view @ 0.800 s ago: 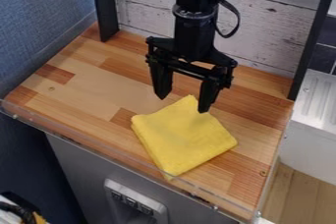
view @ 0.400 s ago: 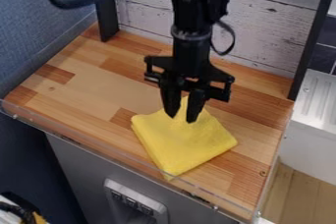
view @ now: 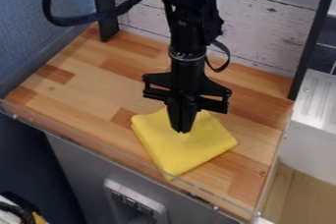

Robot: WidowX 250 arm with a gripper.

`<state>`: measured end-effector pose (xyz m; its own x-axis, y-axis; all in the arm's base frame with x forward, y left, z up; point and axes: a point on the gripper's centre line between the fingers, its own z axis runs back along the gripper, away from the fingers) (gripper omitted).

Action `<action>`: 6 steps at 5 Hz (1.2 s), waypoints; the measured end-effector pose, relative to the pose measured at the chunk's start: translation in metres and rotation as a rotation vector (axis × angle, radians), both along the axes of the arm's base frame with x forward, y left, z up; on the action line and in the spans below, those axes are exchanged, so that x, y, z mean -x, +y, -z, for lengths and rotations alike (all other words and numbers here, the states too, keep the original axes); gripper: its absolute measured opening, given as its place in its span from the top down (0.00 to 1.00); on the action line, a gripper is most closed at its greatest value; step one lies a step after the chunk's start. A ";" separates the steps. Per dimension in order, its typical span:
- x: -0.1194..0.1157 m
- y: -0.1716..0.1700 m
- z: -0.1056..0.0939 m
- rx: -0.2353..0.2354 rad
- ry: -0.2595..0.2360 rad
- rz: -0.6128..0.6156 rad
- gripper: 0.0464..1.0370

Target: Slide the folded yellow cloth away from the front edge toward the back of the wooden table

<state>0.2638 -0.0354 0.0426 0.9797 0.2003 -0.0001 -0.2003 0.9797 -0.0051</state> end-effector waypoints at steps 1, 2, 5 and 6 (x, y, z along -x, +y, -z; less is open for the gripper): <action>-0.004 0.005 0.006 0.002 -0.012 -0.054 0.98; -0.006 0.009 0.013 -0.001 -0.015 -0.092 0.98; -0.002 0.012 0.030 -0.023 0.009 -0.167 0.98; -0.009 0.011 0.031 -0.025 0.021 -0.140 0.98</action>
